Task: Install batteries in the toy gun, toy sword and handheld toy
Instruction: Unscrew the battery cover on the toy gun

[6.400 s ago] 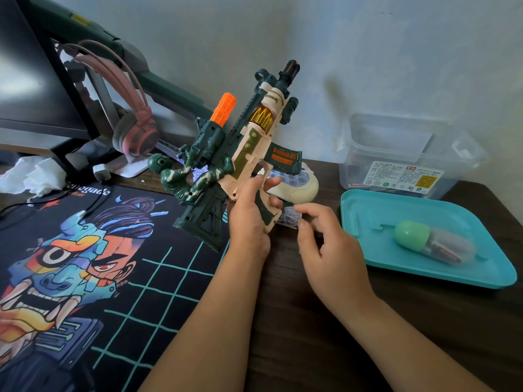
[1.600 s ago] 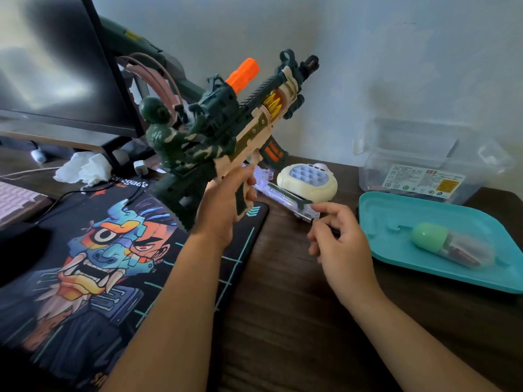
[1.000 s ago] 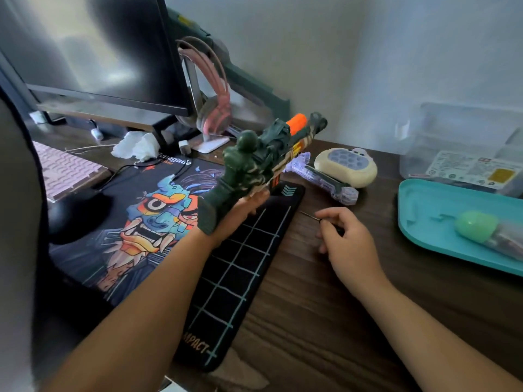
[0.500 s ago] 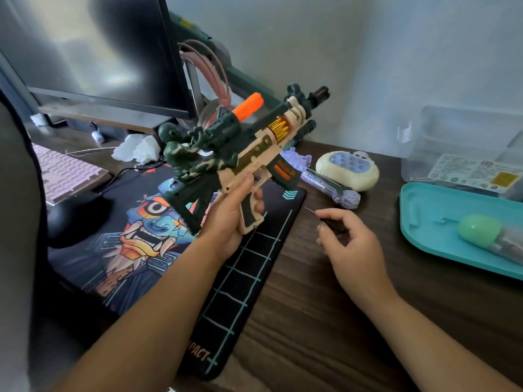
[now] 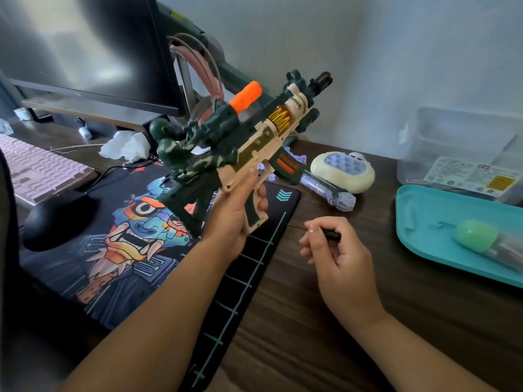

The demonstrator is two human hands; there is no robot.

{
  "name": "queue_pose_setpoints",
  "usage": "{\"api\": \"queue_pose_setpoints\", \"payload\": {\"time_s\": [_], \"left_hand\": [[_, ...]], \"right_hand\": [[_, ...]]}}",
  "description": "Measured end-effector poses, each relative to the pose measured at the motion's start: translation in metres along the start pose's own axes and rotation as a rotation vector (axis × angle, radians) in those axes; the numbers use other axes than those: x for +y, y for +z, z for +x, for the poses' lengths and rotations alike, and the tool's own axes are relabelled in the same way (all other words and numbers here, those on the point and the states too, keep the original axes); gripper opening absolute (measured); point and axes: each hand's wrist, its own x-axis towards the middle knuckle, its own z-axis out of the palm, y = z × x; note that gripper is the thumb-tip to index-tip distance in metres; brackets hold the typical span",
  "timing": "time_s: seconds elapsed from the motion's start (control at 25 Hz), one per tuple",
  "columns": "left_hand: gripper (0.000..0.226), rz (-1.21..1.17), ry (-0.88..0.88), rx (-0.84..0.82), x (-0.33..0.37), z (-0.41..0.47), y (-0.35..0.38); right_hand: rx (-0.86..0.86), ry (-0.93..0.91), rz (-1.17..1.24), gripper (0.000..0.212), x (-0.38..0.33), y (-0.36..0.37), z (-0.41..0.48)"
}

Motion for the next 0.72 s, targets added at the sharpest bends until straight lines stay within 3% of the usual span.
{"api": "queue_pose_setpoints", "payload": {"time_s": [0.16, 0.28, 0.44, 0.56, 0.72], "left_hand": [[0.031, 0.365, 0.05, 0.077, 0.009, 0.002, -0.014], [0.033, 0.492, 0.016, 0.025, 0.004, 0.0, -0.012], [0.027, 0.33, 0.066, -0.022, -0.001, -0.006, 0.0], [0.017, 0.222, 0.119, -0.005, 0.0, -0.009, 0.004], [0.018, 0.232, 0.121, -0.015, 0.002, -0.016, 0.007]], "right_hand": [[-0.017, 0.068, -0.025, 0.008, 0.001, 0.0, 0.002], [-0.055, 0.042, -0.073, 0.013, 0.004, 0.005, 0.004], [-0.123, -0.048, -0.304, 0.016, 0.01, 0.023, 0.007], [-0.175, 0.136, -0.307, 0.007, 0.006, 0.032, 0.011], [-0.172, 0.326, -0.198, 0.021, -0.003, 0.04, 0.019]]}}
